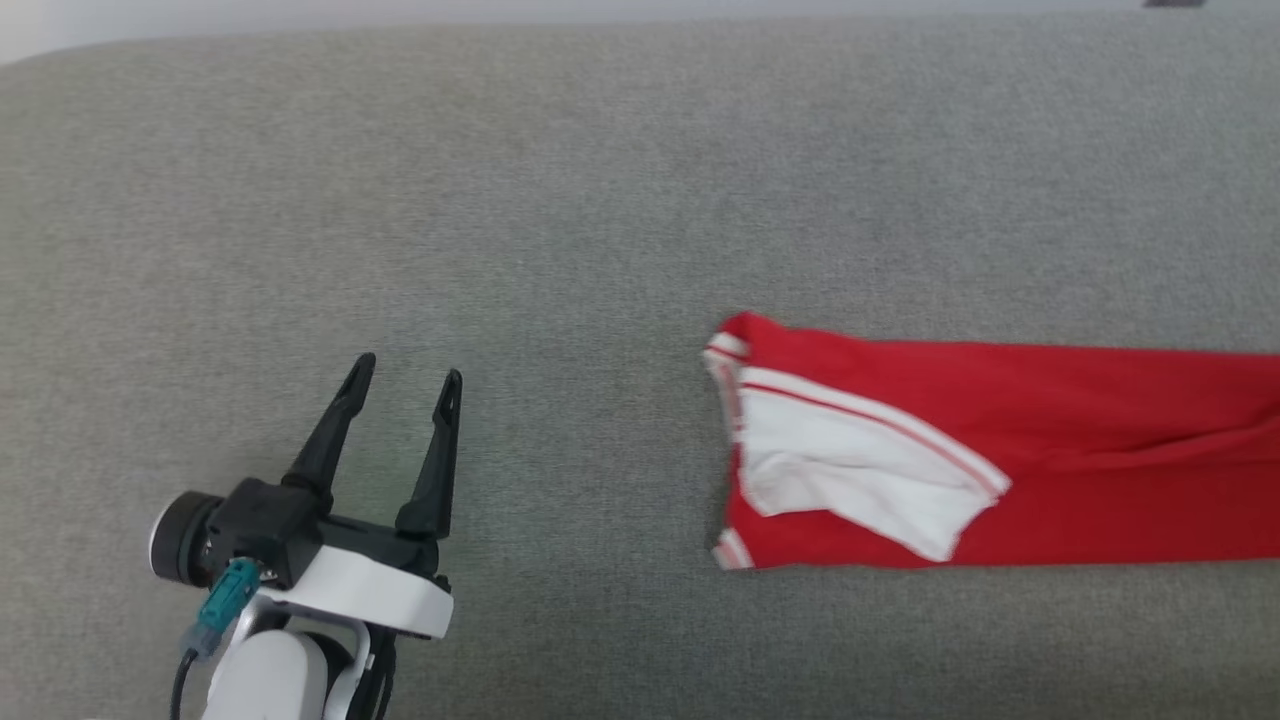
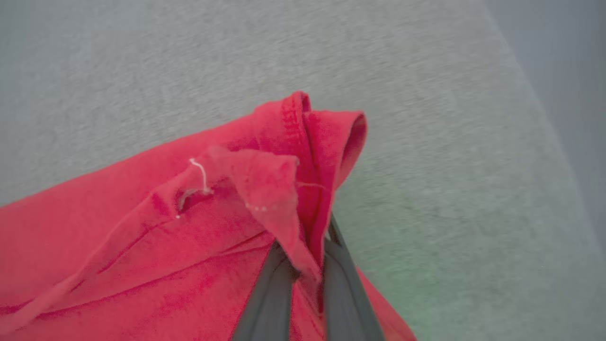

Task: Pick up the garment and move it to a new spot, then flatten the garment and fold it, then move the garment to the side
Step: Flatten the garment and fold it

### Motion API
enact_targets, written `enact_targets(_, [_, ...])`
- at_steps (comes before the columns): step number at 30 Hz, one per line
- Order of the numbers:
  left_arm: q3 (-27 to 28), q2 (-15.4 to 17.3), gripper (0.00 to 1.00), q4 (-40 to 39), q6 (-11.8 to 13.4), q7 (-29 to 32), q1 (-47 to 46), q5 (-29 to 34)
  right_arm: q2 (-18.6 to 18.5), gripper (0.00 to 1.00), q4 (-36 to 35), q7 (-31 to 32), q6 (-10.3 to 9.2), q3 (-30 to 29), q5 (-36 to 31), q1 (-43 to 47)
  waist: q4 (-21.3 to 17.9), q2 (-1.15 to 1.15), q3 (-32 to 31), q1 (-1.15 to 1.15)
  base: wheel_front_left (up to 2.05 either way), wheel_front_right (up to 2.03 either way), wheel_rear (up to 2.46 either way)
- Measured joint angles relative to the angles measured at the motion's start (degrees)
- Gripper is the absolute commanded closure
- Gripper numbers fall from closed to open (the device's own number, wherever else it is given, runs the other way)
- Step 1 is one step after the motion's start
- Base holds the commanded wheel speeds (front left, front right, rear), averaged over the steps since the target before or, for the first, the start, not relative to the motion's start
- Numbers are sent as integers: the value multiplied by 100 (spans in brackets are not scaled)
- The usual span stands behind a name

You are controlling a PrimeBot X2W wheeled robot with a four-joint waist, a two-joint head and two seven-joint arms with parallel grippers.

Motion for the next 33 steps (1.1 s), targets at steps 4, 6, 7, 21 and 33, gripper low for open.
enact_targets(4, [-93,91,0,-11,0,0,-114,26,-286,100,210,-122,-8,-298,44,-45,-112,0,104,0,0,0,0])
enact_targets(6, [-111,93,0,7,0,1,-139,52,-374,100,274,-166,-8,-411,60,-100,-155,0,132,0,0,0,0])
enact_targets(7, [-125,102,0,13,0,0,-141,66,-402,100,299,-174,-8,-465,82,-125,-173,0,138,0,0,0,0])
enact_targets(21, [-20,35,0,202,0,1,111,114,-360,100,-1460,86,-14,248,35,477,-22,0,-296,0,0,0,0])
enact_targets(33, [218,-56,0,186,0,0,588,60,377,100,-3844,929,-14,1167,-433,988,466,0,-747,0,0,0,0])
